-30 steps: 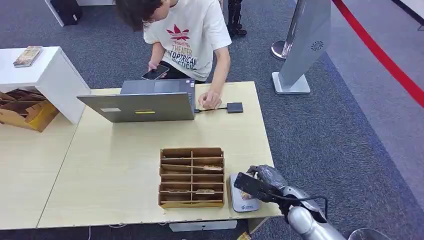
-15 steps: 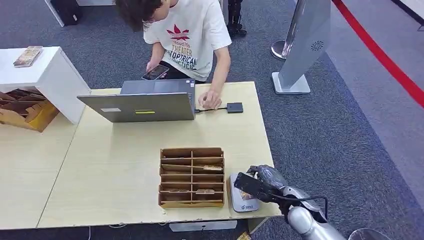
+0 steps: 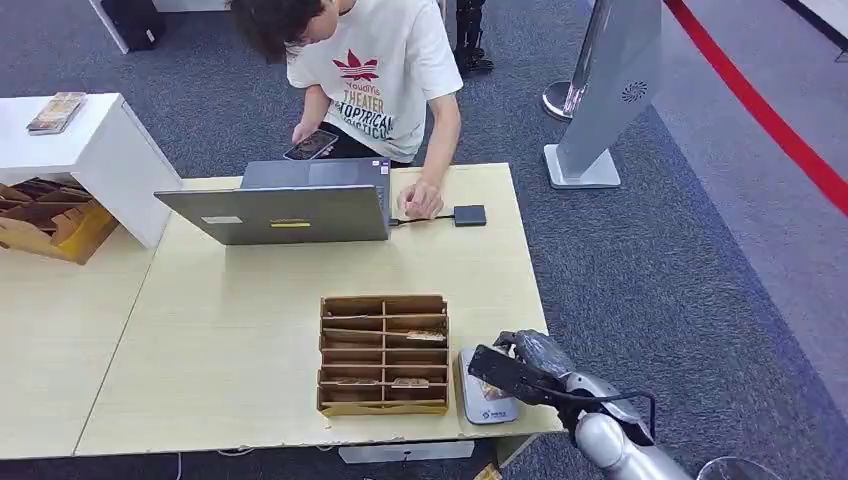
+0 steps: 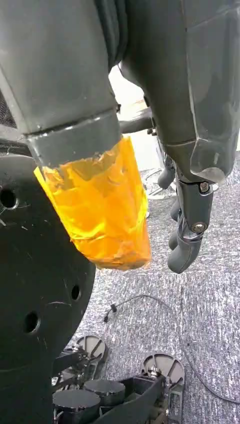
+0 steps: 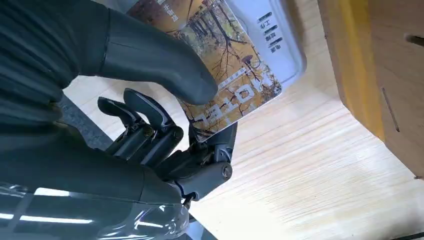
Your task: Pass the card to the sensor for recognition and then transmit it.
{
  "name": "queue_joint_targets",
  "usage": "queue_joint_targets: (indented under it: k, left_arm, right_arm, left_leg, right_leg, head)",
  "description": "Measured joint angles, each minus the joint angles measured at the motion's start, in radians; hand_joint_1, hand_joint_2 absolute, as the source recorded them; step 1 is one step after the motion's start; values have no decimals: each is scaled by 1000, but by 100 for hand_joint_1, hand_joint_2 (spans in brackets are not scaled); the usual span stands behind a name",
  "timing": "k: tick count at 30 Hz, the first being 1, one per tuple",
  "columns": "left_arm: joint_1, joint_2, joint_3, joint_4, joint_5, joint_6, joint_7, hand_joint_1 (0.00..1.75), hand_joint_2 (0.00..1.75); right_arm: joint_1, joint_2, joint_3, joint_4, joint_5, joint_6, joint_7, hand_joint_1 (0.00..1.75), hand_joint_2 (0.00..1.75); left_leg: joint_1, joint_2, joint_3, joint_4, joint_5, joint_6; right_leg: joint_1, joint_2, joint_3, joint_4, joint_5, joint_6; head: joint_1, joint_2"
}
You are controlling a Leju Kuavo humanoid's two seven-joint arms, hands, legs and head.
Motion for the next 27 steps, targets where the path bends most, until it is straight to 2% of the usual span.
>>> queue_joint_targets:
  k: [12,17,22,27]
  left_arm:
    - [-1,0,0,0,3,0,0,0,0]
    - [-1,0,0,0,6,1,0,0,0]
    - [-2,-1,0,0,18,10,-4,0,0]
    - [-3,-7,0,0,27,21,-12,0,0]
  right_arm:
    - [-2,0,1,3,0,-1,0,175,175]
    - [-1,1,1,2,6,-30,-8,175,175]
    - [33,38,-32,-39,42,-169,-54,175,175]
    - [103,123,-117,-148,66,-342,-133,175,175]
  left_leg:
    - [0,0,0,0,0,0]
    - [0,0,1,0,0,0]
    - [0,0,1,0,0,0]
    - [0,0,0,0,0,0]
  right_leg:
    - [0,0,1,0,0,0]
    - [0,0,1,0,0,0]
    - [0,0,0,0,0,0]
    - [0,0,0,0,0,0]
  head:
    - [0,0]
    - [0,0]
    - [0,0]
    - [0,0]
